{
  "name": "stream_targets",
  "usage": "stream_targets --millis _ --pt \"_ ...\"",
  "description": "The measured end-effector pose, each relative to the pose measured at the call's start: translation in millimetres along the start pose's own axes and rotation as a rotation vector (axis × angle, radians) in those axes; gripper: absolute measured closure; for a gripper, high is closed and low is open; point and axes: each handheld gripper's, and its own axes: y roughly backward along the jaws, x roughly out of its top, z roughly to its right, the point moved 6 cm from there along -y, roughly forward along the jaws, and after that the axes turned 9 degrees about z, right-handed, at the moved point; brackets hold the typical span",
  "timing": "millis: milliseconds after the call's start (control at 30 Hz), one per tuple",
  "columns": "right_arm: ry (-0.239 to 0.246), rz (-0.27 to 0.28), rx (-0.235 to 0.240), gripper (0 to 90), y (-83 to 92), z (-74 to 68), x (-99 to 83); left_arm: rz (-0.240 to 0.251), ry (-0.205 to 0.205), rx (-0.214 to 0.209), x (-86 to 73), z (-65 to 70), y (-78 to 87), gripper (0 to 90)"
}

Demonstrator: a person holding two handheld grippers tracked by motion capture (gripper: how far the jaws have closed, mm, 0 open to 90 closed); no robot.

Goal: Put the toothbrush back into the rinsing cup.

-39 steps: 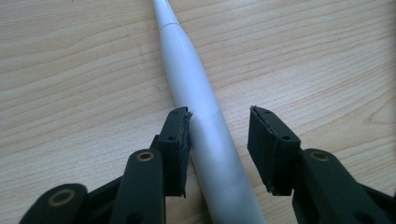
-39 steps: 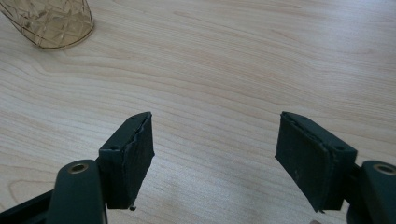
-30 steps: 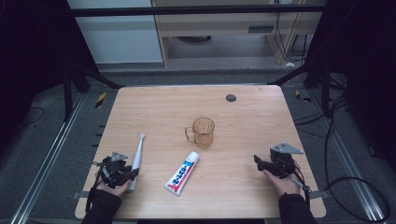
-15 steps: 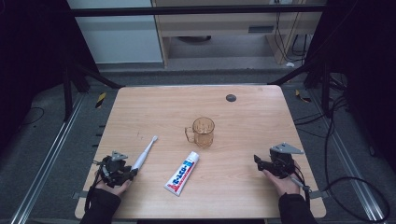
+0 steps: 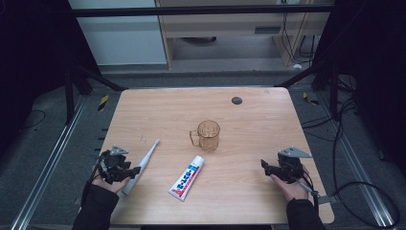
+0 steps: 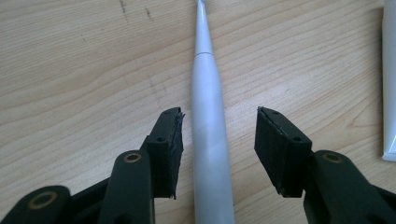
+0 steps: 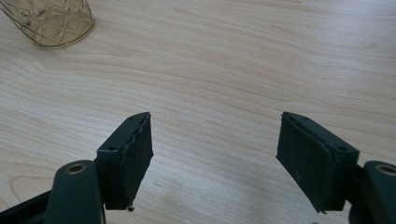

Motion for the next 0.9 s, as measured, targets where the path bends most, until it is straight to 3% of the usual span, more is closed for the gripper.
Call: stream_targets --millis 200,500,900 --pt "-0.005 0.003 0.0 27.6 0.9 0.8 0.8 -0.076 -0.049 -0.011 6.2 0.6 -12.2 53.0" --pt "0.004 -0.012 0.004 28.6 -1.1 -0.1 0.7 -0.131 -0.098 0.004 19.6 -1.5 -28.1 54.1" --pt "0.005 -0.016 0.004 28.8 -2.1 0.1 0.8 -0.179 -0.081 -0.014 24.2 -4.9 -44.3 55.3"
